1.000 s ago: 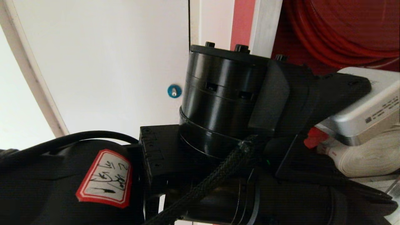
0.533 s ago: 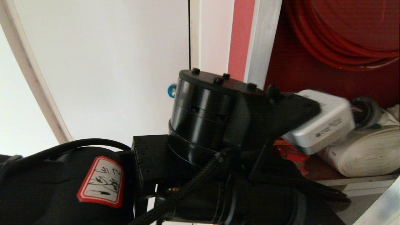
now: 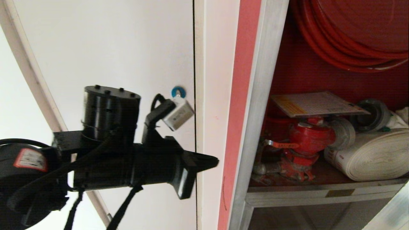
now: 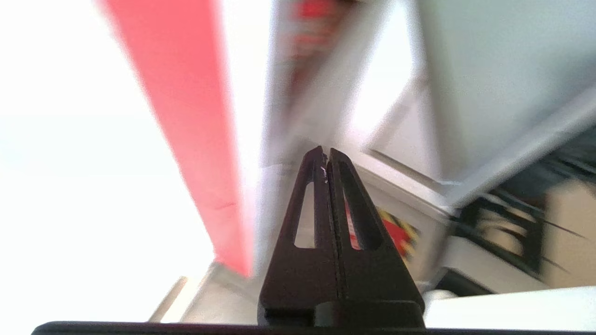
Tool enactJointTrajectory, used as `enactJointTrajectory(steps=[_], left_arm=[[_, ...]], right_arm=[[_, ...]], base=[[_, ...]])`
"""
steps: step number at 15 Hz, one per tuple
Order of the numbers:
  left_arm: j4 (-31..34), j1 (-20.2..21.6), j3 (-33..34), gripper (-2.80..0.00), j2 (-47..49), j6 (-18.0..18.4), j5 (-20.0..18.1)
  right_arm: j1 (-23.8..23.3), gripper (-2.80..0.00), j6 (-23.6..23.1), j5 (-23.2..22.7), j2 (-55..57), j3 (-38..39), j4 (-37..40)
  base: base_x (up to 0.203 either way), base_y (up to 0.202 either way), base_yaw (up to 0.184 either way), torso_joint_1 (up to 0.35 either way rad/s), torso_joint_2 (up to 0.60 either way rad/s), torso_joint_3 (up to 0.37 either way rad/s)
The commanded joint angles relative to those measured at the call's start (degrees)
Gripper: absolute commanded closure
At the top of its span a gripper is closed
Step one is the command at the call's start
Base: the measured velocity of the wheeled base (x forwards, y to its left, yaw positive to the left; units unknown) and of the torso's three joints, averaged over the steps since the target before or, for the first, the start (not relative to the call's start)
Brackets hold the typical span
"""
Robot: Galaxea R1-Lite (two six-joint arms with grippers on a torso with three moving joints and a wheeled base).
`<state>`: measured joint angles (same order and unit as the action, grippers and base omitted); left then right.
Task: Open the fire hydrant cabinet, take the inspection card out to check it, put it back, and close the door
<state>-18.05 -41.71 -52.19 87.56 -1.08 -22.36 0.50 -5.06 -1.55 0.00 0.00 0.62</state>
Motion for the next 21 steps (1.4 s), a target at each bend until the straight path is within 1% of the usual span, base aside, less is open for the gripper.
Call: enactJointTrajectory(steps=[1, 3, 7, 9, 10, 11, 12, 15, 16, 17, 18, 20, 21], left_arm=[[-0.10, 5.61, 2.72, 0.00, -5.42, 0.14, -0.14], [-0.06, 11.53, 5.51, 0.00, -10.95, 0.33, -0.10], [-0.05, 20.82, 12.25, 0.00, -24.15, 0.67, 0.08], [-0.05, 28.22, 14.52, 0.00, -30.70, 0.82, 0.06], [-0.05, 31.32, 15.29, 0.00, -33.38, 0.84, 0.02], [0.08, 33.48, 15.93, 0.00, -36.13, 0.75, -0.06], [0.23, 34.41, 16.75, 0.00, -38.86, 0.66, -0.10], [0.66, 35.10, 20.14, 0.00, -48.91, 0.59, -0.01], [0.76, 35.22, 21.23, 0.00, -52.40, 0.57, 0.27], [0.82, 35.39, 22.64, 0.00, -56.05, 0.57, 1.52], [0.86, 35.48, 24.27, 0.00, -59.44, 0.60, 4.26], [0.90, 35.54, 27.59, 0.00, -64.24, 0.59, 12.10], [1.08, 35.55, 28.87, 0.00, -65.85, 0.86, 14.86]], right_arm=[[0.02, 0.00, -0.04, -0.03, 0.09, 0.00, -0.01], [0.02, 0.00, -0.04, -0.03, 0.09, 0.00, -0.01], [0.02, 0.00, -0.04, -0.03, 0.09, 0.00, -0.01], [0.02, 0.00, 0.05, -0.03, 0.09, 0.00, -0.01], [-0.02, 0.00, -0.04, -0.03, 0.09, 0.00, -0.01], [-0.02, 0.00, -0.04, -0.03, 0.09, 0.00, -0.01], [-0.03, 0.00, -0.04, -0.03, 0.09, 0.00, -0.01], [0.02, 0.00, -0.04, -0.03, 0.09, 0.00, -0.01], [0.02, 0.00, -0.04, -0.03, 0.09, 0.00, -0.01], [0.02, 0.00, -0.04, -0.03, 0.09, 0.00, -0.01], [0.02, 0.00, -0.04, -0.03, 0.09, 0.00, -0.01], [0.02, 0.00, -0.04, -0.03, 0.09, 0.00, -0.01], [0.02, 0.00, -0.04, -0.03, 0.09, 0.00, -0.01]], base=[[0.000, 0.000, 0.000, 0.000, 0.00, 0.000], [0.000, 0.000, 0.000, 0.000, 0.00, 0.000], [0.000, 0.000, 0.000, 0.000, 0.00, 0.000], [0.000, 0.000, 0.000, 0.000, 0.00, 0.000], [0.000, 0.000, 0.000, 0.000, 0.00, 0.000], [0.000, 0.000, 0.000, 0.000, 0.00, 0.000], [0.000, 0.000, 0.000, 0.000, 0.00, 0.000], [0.000, 0.000, 0.000, 0.000, 0.00, 0.000], [0.000, 0.000, 0.000, 0.000, 0.00, 0.000], [0.000, 0.000, 0.000, 0.000, 0.00, 0.000], [0.000, 0.000, 0.000, 0.000, 0.00, 0.000], [0.000, 0.000, 0.000, 0.000, 0.00, 0.000], [0.000, 0.000, 0.000, 0.000, 0.00, 0.000]])
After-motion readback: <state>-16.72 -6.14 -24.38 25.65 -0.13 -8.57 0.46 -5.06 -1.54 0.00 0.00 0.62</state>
